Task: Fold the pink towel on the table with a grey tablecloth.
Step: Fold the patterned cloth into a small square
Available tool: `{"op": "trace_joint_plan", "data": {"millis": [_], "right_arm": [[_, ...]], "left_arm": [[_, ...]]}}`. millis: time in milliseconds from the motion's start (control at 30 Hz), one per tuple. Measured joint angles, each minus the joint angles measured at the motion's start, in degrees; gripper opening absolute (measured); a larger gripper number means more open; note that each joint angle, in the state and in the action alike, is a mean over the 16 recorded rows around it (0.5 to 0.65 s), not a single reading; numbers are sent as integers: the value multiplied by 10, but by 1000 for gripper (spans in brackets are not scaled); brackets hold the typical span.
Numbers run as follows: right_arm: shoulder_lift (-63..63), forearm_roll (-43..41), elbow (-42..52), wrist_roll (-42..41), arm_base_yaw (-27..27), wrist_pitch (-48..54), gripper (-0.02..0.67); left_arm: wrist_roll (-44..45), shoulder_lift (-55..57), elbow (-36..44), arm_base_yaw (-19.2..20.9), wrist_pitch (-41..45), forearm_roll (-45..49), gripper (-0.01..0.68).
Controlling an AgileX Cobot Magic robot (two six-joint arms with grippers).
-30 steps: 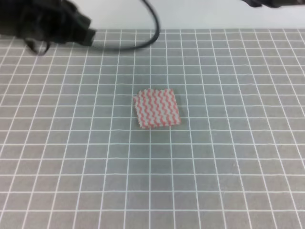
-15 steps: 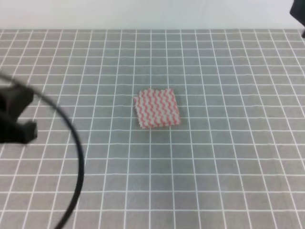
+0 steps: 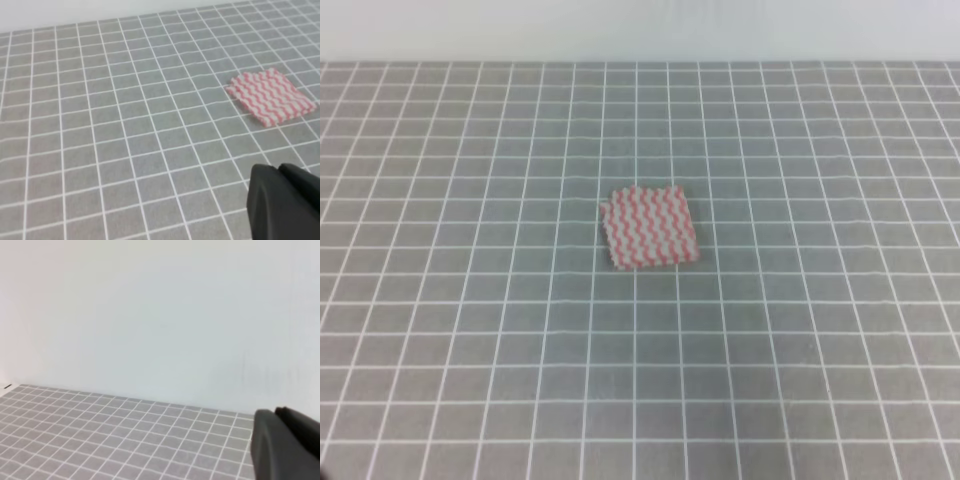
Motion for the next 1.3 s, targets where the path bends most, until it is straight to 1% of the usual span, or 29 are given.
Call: {"op": "trace_joint_plan", "data": {"millis": [233, 500, 967, 1133, 1300], "right_arm": [[-42, 6, 47, -9, 0, 5, -16], [-39, 7, 68, -15, 0, 24, -16], [-23, -5, 81, -87, -1, 80, -16], [-24, -26, 103, -109, -1, 46, -16], [-37, -49, 150, -125, 0, -29, -16]], "left_arm": [[-9, -54, 30, 0, 45, 2, -1], [-10, -64, 38, 0, 83, 2, -1], [-10, -64, 38, 0, 92, 2, -1], [-10, -62, 38, 0, 92, 2, -1], [-9, -62, 38, 0, 92, 2, -1]]}}
